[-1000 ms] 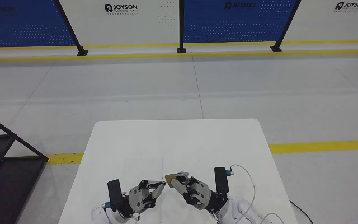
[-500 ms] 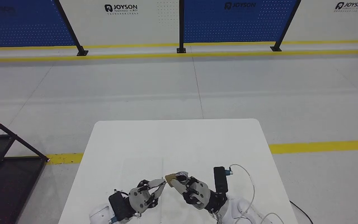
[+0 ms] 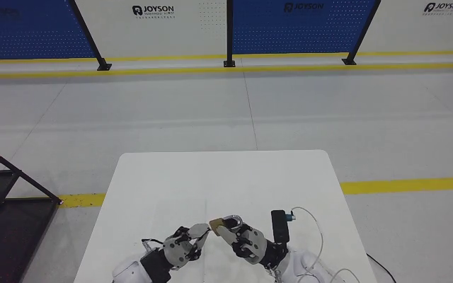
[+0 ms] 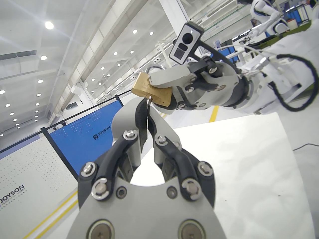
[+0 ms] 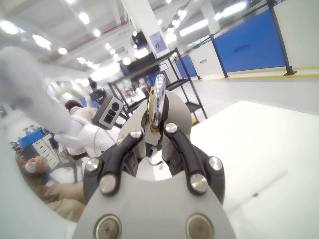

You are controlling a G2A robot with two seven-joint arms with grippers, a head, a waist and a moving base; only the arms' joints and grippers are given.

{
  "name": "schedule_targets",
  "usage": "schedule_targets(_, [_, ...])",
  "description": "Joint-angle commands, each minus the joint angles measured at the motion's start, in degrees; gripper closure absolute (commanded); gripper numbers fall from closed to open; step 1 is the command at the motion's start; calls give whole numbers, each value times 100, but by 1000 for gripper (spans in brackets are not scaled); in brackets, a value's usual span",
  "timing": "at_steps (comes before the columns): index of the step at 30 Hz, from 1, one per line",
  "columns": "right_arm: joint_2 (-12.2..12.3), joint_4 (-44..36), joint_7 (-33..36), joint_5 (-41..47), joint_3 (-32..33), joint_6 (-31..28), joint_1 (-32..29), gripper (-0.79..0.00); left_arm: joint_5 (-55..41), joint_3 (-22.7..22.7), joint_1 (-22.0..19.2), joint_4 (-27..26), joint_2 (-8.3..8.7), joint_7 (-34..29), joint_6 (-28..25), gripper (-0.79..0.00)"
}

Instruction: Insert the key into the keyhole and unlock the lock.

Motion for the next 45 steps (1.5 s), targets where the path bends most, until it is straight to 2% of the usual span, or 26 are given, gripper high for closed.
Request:
schedule_targets(1, [2,0,-46,-13,39,59,1,0,-388,68,18,-49,-14,182,-364,-785])
schedule_targets(4, [7,-3,-269,-57,194,259,-38,0,-815,39,41,-61,-7,388,-840,-785])
schedule_targets(8, [35,122,-164,50,361,373,-84,0,-1722,-88,207,-61,54,579,-2183,-785])
schedule_targets(10, [33,182,201,165,304,523,-20,0,-2166,-255,328,-20,113,541,-2960,-785])
schedule_targets(13, [-13,375,1095,459,-18,802,267,0,-2855,-548,568,-71,227,-124,-3648,-785])
schedule_targets(16, [-123,667,1919,536,-528,1168,737,0,-3293,-993,820,-92,347,-596,-4121,-785])
schedule_targets(20, [-361,1133,2518,394,-1324,1736,1331,0,-3425,-1643,1219,-49,451,-677,-4201,-785])
schedule_targets(22, [-499,1421,2679,361,-1696,1970,1577,0,-3322,-1937,1392,30,474,-521,-4045,-785])
schedule_targets(24, [-640,1712,2833,319,-2030,2155,1814,0,-2991,-2202,1530,214,481,-325,-3650,-785])
schedule_targets(30, [-1001,2380,3088,218,-2746,2447,2267,0,-2747,-2366,1735,414,445,-104,-3115,-785])
schedule_targets(35, [-1176,2707,3069,235,-2946,2502,2473,0,-2852,-2328,1721,537,418,-83,-3136,-785])
schedule_targets(38, [-1229,2824,3089,207,-2999,2482,2543,-289,-2852,-2328,1721,537,418,-83,-3136,-785])
schedule_targets(40, [-1249,2861,3064,189,-3012,2480,2553,-357,-2852,-2328,1721,537,418,-83,-3136,-785])
schedule_targets(41, [-1255,2867,3056,161,-3016,2479,2560,-419,-2852,-2328,1721,537,418,-83,-3136,-785])
schedule_targets(43, [-1257,2859,3028,99,-3007,2480,2561,-616,-2852,-2328,1721,537,418,-83,-3136,-785])
schedule_targets(45, [-1247,2836,2988,49,-2975,2474,2553,-745,-2852,-2328,1721,537,418,-83,-3136,-785])
